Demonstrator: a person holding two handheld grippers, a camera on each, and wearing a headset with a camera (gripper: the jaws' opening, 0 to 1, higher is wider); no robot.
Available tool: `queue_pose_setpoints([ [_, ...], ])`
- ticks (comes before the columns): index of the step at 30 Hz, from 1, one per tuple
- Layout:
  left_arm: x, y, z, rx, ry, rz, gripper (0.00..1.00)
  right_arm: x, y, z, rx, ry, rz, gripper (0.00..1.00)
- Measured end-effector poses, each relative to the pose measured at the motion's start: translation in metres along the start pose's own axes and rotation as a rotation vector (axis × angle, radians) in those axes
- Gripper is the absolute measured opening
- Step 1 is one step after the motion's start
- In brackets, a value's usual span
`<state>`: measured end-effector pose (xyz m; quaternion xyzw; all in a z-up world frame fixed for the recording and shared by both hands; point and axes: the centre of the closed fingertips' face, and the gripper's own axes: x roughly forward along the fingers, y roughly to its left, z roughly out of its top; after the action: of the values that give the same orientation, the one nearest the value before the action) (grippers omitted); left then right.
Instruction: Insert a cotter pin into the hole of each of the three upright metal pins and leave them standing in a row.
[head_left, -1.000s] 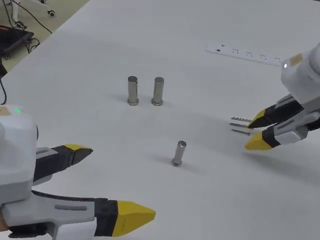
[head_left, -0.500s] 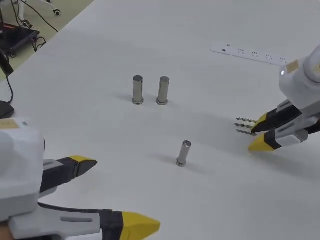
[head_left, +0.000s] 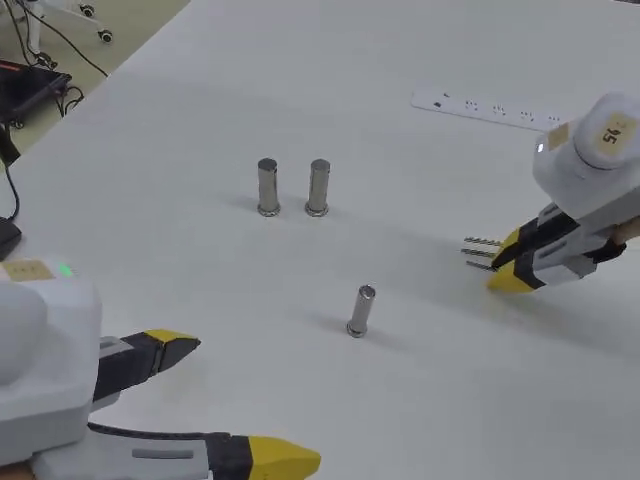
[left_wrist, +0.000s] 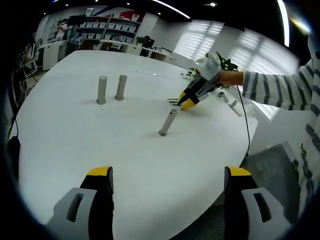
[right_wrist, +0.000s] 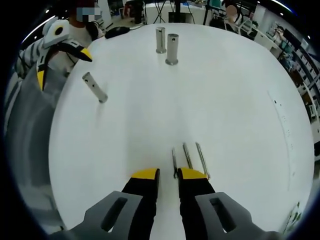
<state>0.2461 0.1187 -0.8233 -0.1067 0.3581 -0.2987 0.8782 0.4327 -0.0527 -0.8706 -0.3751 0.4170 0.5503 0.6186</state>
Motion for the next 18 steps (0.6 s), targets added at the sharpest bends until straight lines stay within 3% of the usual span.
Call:
queue_pose_setpoints([
  [8, 0.001, -0.004, 0.005, 0.035, 0.003, -0.004, 0.91, 0.002, 0.002, 0.003, 0.013, 0.037, -0.027, 0.1],
  [11, 0.001, -0.004, 0.007, 0.057, 0.003, 0.005, 0.91, 0.003, -0.002, 0.004, -0.028, 0.06, -0.05, 0.04],
  [18, 0.002, -0.006, 0.012, 0.074, -0.002, 0.005, 0.9, 0.003, 0.001, 0.005, -0.073, 0.116, -0.034, 0.03],
])
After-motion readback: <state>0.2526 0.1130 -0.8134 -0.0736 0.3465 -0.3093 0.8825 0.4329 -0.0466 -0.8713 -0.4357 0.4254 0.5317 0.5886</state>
